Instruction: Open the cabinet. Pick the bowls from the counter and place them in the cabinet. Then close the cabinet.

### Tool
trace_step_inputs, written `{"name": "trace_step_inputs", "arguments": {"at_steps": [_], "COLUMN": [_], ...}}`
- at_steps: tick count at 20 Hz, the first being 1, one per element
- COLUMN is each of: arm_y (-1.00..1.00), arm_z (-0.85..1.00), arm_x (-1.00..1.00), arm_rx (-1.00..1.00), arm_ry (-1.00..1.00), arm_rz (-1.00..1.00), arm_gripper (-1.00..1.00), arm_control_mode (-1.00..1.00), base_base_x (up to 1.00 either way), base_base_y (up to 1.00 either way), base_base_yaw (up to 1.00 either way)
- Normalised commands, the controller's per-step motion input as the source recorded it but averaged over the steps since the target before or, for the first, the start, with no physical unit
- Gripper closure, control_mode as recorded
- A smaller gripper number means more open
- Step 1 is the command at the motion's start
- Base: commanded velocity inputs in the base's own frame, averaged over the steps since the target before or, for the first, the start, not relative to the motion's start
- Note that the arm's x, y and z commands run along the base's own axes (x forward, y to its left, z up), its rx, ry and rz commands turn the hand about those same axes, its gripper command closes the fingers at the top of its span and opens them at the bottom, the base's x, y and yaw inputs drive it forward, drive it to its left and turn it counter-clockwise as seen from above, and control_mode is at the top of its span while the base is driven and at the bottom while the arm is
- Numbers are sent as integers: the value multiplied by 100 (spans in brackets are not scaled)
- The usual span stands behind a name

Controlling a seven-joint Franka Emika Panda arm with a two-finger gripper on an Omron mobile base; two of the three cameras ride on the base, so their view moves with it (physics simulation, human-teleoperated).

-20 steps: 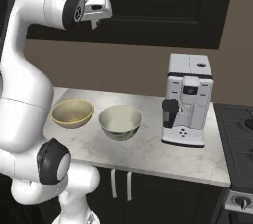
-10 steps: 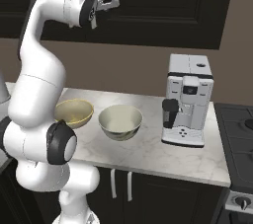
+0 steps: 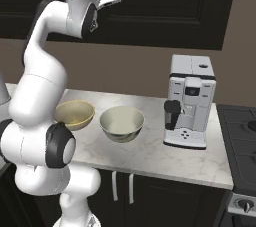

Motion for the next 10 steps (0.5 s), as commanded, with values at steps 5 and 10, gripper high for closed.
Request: {"name": "trace_step_inputs", "arguments": {"at_steps": [5, 10], "arm_y": [0, 19], "arm_z": [-2, -34], "arm_x": [87, 88], "arm_rx": [3, -3], "arm_ry": [-3, -16], "arm_rz": [0, 0], "arm_gripper": [-100, -100], "arm_control_mode": [-100, -100], "base_base_x": [0, 0], "base_base_y": [0, 0], "base_base_yaw": [0, 0]}}
